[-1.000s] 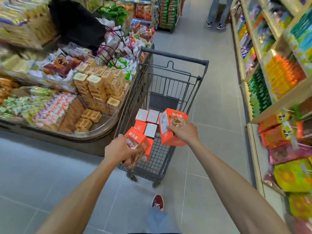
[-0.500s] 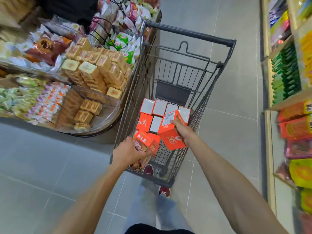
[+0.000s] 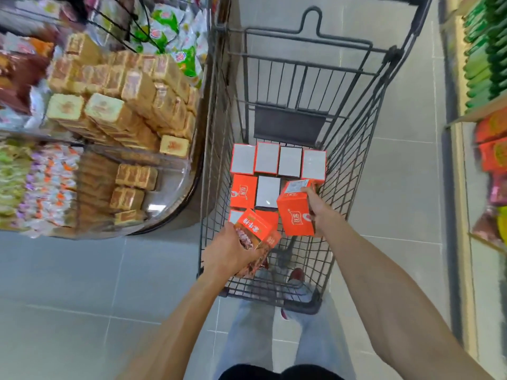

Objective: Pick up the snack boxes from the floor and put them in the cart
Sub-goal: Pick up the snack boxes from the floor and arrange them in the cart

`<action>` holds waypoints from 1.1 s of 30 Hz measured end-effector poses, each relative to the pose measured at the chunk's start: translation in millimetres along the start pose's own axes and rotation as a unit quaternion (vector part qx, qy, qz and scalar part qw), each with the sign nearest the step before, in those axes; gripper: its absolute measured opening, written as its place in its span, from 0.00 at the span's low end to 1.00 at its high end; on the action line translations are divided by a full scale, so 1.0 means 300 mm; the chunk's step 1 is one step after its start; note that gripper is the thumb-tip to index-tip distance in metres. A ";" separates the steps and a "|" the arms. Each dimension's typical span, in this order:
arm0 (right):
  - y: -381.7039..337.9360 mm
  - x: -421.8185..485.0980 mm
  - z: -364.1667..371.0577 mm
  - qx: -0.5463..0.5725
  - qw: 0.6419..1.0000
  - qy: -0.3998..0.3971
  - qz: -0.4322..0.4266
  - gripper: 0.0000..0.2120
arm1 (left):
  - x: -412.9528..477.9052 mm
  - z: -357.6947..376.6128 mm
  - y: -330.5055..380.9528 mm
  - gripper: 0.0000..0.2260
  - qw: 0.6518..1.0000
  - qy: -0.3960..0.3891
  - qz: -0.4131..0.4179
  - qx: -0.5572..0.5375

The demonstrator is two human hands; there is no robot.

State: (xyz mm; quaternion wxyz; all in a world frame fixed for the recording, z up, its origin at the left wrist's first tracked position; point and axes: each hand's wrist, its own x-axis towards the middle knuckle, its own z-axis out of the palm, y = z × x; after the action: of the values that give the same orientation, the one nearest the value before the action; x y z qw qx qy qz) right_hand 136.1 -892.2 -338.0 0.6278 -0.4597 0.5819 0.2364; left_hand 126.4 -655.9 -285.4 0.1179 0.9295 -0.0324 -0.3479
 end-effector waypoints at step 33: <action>0.009 0.417 0.045 0.075 0.992 0.007 0.104 0.29 | 0.240 0.068 0.010 0.38 1.000 -0.015 0.017 0.011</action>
State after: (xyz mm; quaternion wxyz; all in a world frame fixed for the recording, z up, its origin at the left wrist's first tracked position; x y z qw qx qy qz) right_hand 167.1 -909.2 -458.7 0.6282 -0.3499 0.6472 0.2531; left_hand 167.5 -673.1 -345.4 0.1130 0.9248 -0.0537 -0.3594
